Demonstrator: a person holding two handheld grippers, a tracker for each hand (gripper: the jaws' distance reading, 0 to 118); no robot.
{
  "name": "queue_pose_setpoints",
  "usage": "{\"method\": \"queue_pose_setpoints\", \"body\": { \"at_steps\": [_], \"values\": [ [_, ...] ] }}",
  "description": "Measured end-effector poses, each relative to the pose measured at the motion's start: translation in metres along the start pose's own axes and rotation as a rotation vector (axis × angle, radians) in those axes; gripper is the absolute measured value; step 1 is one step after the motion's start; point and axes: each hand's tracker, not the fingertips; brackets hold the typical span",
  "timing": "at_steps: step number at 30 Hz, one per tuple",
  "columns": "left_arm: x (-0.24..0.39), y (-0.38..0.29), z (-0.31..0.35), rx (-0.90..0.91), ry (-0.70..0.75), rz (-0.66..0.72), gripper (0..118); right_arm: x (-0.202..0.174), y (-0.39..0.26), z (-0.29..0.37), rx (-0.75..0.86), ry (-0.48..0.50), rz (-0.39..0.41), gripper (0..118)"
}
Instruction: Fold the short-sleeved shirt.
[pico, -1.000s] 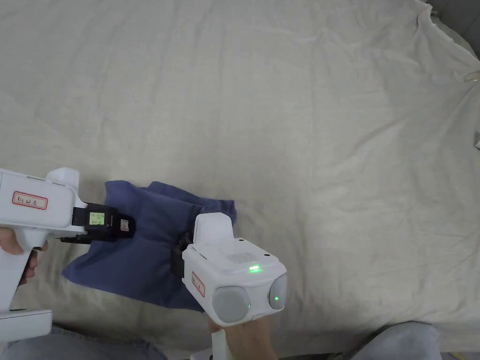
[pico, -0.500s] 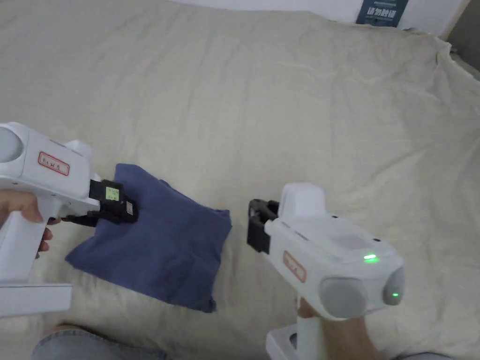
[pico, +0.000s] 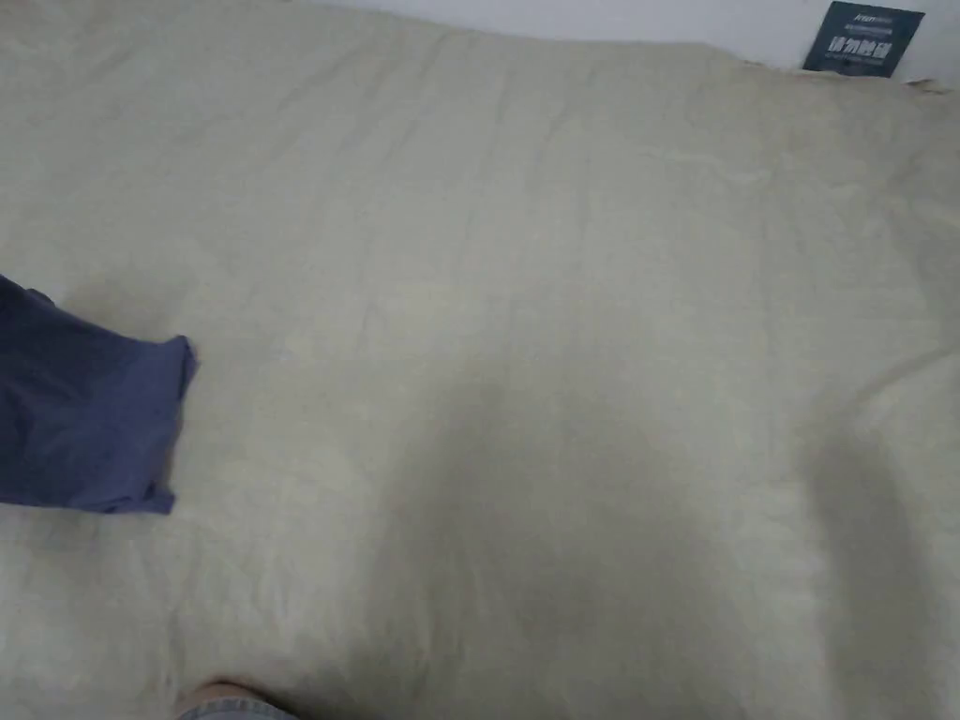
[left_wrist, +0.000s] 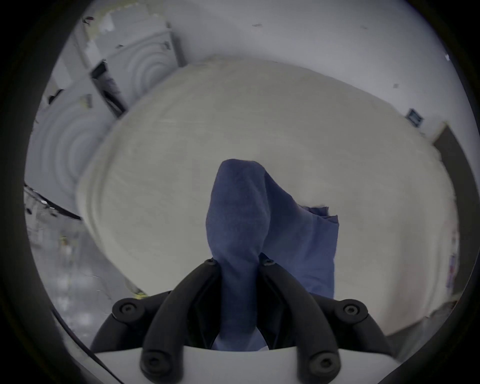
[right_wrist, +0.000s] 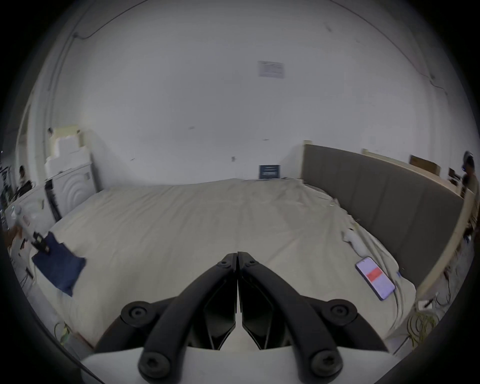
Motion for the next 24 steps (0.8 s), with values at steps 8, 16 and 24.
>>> {"method": "queue_pose_setpoints", "body": {
  "at_steps": [8, 16, 24],
  "values": [
    [-0.032, 0.011, -0.055, 0.12, 0.462, -0.212, 70, 0.008, -0.007, -0.002, -0.059, -0.101, -0.098, 0],
    [-0.01, -0.004, 0.013, 0.5, 0.58, -0.14, 115, 0.007, 0.002, -0.008, -0.069, -0.075, -0.112, 0],
    [0.075, -0.002, 0.158, 0.9, 0.197, -0.018, 115, 0.017, 0.019, 0.009, 0.016, 0.008, -0.106, 0]
  ]
}}
